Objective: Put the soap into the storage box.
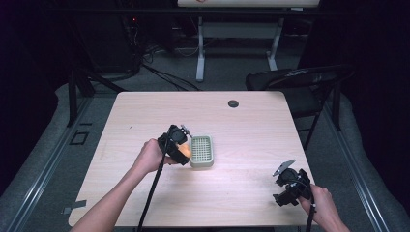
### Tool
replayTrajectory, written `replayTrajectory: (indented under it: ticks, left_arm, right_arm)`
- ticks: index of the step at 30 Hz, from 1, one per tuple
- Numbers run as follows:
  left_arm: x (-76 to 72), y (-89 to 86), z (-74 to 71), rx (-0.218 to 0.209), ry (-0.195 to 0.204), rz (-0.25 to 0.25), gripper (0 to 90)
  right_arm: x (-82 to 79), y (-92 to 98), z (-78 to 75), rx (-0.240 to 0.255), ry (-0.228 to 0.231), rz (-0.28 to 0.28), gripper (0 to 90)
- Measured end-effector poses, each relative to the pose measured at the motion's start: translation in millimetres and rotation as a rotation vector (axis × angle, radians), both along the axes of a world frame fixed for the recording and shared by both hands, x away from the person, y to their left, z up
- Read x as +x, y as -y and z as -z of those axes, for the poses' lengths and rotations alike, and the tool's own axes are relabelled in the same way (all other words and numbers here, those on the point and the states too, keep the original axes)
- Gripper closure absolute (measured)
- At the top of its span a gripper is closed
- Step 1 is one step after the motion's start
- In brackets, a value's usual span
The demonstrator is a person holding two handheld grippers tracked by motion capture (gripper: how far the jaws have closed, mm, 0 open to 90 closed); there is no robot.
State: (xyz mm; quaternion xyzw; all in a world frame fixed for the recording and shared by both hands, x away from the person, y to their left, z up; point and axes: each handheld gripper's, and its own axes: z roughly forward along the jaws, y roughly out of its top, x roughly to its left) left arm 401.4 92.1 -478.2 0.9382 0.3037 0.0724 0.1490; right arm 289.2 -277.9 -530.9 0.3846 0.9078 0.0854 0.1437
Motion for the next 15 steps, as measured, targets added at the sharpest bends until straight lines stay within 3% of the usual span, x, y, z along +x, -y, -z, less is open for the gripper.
replayTrajectory:
  ticks: [15]
  left_arm:
    - [19.6,7.9,-2.5,0.013,-0.003,0.001,27.0]
  right_arm:
    - [0.3,-0.6,1.0,0.002,-0.006,-0.001,15.0]
